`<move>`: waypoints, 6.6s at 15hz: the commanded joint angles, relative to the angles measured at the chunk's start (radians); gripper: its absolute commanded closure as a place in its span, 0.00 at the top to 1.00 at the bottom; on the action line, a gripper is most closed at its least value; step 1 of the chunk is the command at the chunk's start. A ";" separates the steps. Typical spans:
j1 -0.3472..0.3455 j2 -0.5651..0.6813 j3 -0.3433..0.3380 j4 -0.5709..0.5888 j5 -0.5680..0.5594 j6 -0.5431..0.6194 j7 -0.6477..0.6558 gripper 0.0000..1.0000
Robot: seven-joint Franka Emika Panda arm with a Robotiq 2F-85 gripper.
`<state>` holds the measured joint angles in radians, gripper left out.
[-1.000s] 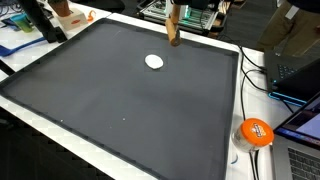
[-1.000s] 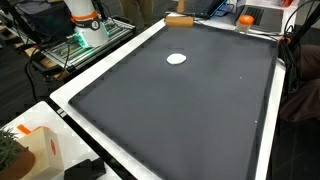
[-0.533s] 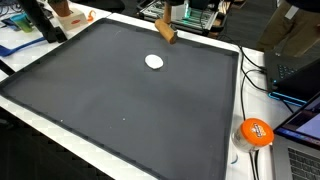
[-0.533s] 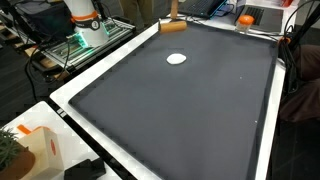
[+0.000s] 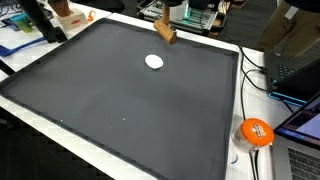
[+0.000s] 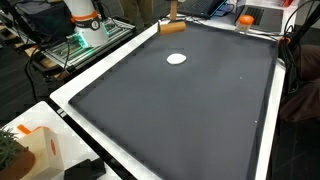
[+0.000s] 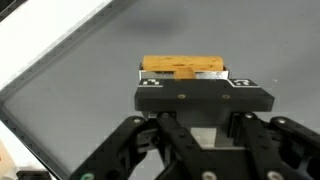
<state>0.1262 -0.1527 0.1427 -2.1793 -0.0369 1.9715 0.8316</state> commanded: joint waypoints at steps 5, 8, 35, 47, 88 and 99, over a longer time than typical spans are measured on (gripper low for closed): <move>-0.028 -0.157 -0.026 -0.169 0.015 0.322 -0.287 0.22; -0.032 -0.288 -0.023 -0.317 0.003 0.412 -0.410 0.22; -0.354 -0.431 0.380 -0.567 -0.217 0.796 -0.031 0.47; -0.224 -0.334 0.297 -0.567 -0.180 0.783 -0.088 0.22; -0.132 -0.097 0.133 -0.288 -0.174 0.574 -0.290 0.22; -0.088 -0.048 0.112 -0.163 -0.167 0.403 -0.336 0.22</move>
<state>0.0150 -0.2151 0.2764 -2.3811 -0.2141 2.4200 0.5242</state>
